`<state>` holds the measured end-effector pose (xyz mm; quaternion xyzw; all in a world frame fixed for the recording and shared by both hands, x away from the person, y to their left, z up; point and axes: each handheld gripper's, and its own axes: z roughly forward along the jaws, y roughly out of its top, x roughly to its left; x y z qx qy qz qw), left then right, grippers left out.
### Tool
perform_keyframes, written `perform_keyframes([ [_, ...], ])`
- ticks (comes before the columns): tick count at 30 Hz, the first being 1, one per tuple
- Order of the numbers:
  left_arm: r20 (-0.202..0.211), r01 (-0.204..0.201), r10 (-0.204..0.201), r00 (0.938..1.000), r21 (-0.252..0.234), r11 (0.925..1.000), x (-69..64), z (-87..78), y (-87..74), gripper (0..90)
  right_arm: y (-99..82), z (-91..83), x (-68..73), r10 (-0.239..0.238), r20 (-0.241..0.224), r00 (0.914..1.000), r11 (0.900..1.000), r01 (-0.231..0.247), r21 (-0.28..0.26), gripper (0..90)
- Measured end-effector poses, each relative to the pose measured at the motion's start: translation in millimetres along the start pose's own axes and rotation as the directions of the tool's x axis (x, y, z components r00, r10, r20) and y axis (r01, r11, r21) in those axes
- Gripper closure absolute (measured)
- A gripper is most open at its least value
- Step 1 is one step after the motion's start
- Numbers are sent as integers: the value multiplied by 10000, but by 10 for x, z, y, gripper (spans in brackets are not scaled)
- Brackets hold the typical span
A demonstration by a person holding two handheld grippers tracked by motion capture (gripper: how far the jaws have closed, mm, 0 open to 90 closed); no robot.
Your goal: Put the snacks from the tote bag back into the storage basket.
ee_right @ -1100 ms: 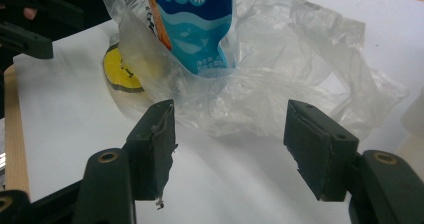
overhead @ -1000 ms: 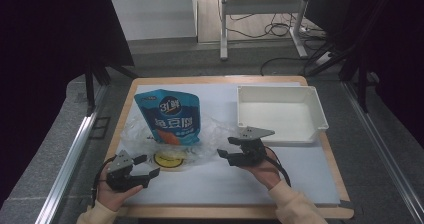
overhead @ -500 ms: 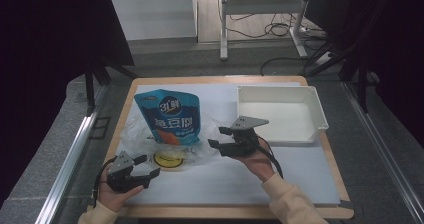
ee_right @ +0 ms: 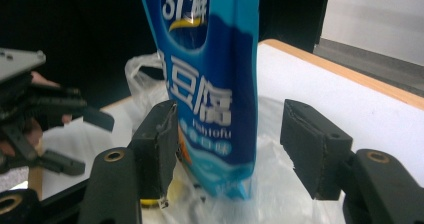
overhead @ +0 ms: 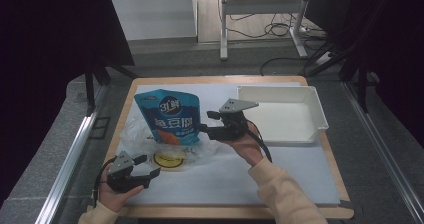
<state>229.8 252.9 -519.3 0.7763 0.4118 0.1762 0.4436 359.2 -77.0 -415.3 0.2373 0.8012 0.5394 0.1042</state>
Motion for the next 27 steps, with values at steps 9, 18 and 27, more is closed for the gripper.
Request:
perform_keyframes([
  [9,-54,16,-16,10000,21,10000,5,0,0,273,145,145,-34,39,-49,10000,9999,-39,-101,423],
  [18,-121,10,-9,9999,44,10000,15,2,-6,271,259,260,-71,168,-224,9996,9996,-173,-220,470],
  [27,-177,-49,50,9998,100,9999,20,5,-9,270,347,352,-59,19,-479,9988,9997,-31,-248,565],
])
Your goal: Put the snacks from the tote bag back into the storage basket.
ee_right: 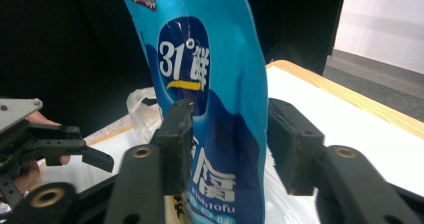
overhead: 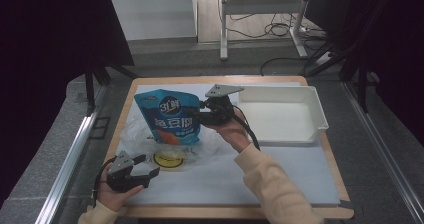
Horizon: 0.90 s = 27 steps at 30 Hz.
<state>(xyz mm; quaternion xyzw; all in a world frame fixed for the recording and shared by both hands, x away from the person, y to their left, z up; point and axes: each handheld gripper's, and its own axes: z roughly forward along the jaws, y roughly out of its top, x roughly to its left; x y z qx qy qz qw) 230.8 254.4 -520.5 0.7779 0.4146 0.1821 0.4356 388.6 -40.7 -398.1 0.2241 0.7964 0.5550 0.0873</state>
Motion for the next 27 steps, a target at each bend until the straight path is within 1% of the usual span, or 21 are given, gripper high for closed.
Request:
perform_keyframes([
  [1,0,0,0,10000,0,10000,0,0,0,270,0,0,0,0,0,10000,10000,0,0,565],
  [2,0,-5,5,10000,12,10000,1,1,-1,270,7,10,-5,20,-22,10000,10000,-20,-17,586],
  [4,-5,-26,26,10000,20,10000,3,6,-2,270,33,37,-29,30,-119,9999,10000,-31,-68,654],
  [7,-21,-36,36,10000,31,10000,5,7,-3,268,57,48,-46,33,-204,9998,9999,-35,-133,688],
  [9,-14,-27,27,10000,39,10000,6,9,-4,267,68,57,-57,13,-237,9997,10000,-15,-84,704],
  [15,-14,-46,46,10000,68,10000,3,12,-6,267,73,77,-80,22,-432,9991,9998,-30,-179,769],
  [18,-15,-60,60,10000,129,9999,5,18,-7,264,77,82,-84,-114,-503,9987,9998,106,-162,799],
  [22,-11,-58,58,10000,137,9999,6,19,-7,263,72,85,-102,-201,-669,9976,9996,187,-213,825],
  [27,-11,-50,50,10000,149,9999,5,20,-8,263,65,89,-129,-147,-895,9959,9996,124,-264,850],
])
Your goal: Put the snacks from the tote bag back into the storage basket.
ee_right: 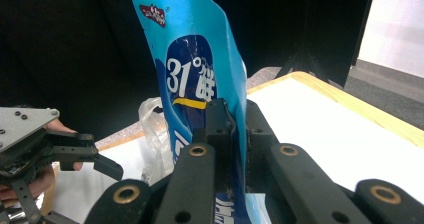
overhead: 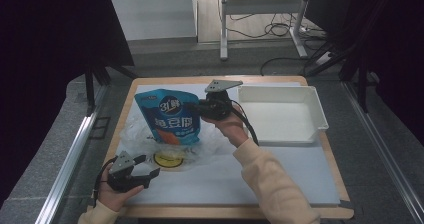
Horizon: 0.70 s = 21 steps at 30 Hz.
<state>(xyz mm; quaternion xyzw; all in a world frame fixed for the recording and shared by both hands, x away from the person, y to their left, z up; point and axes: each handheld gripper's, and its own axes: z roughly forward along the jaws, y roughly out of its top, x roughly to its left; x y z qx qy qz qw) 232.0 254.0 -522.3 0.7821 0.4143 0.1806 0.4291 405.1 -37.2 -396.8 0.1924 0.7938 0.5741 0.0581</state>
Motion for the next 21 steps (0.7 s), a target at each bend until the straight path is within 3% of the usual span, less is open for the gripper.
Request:
perform_keyframes([
  [21,-25,-35,35,10000,8,10000,-1,-1,0,261,-30,44,68,282,93,9996,9976,-275,-639,891],
])
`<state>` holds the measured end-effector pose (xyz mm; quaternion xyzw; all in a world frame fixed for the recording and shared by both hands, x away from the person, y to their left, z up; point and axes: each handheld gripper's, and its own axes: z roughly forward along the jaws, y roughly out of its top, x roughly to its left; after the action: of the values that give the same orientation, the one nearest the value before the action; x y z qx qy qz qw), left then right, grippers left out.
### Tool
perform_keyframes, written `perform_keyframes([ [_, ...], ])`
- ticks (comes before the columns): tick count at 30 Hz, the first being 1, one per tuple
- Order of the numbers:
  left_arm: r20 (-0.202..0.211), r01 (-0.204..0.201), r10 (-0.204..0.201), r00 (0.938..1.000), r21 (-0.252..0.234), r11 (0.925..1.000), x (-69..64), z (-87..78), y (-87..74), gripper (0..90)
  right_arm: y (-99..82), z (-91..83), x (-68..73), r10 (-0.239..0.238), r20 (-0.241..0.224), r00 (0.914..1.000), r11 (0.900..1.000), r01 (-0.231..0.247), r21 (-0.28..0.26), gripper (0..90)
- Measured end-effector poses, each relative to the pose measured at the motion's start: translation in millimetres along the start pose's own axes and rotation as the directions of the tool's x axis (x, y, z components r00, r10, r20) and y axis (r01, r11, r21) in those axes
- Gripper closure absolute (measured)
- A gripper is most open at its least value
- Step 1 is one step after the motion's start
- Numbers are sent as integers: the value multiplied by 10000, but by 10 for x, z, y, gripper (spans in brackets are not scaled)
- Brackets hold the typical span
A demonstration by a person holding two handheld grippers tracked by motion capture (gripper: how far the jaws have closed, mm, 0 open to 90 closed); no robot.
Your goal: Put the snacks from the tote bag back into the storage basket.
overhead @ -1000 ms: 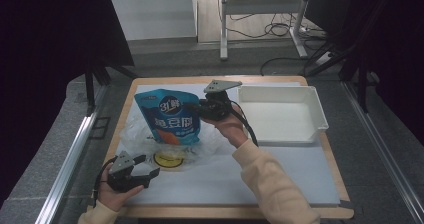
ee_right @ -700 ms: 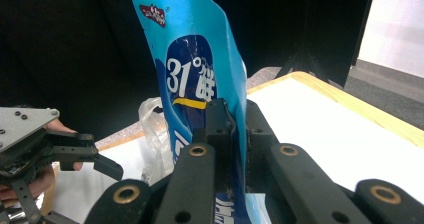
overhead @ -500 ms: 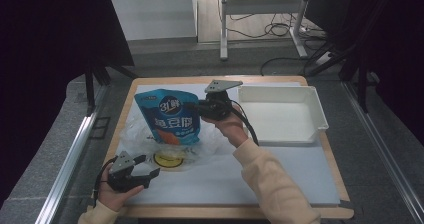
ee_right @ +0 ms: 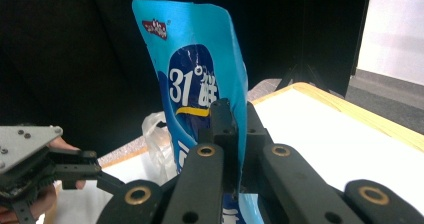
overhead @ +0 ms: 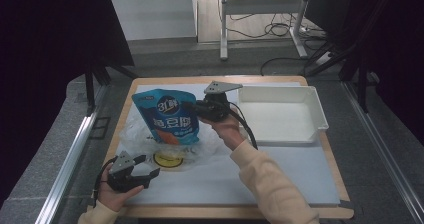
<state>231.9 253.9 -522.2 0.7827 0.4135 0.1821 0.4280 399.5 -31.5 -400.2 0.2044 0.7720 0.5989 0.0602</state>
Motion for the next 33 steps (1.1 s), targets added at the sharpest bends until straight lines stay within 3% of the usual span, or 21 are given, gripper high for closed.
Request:
perform_keyframes([
  [13,0,-25,25,10000,-35,10000,-5,-8,2,260,15,88,99,494,-66,9988,9979,-496,-409,893],
  [33,2,-25,25,10000,-62,10000,-9,-6,3,260,187,-40,160,352,-425,9985,9955,-388,-862,893],
])
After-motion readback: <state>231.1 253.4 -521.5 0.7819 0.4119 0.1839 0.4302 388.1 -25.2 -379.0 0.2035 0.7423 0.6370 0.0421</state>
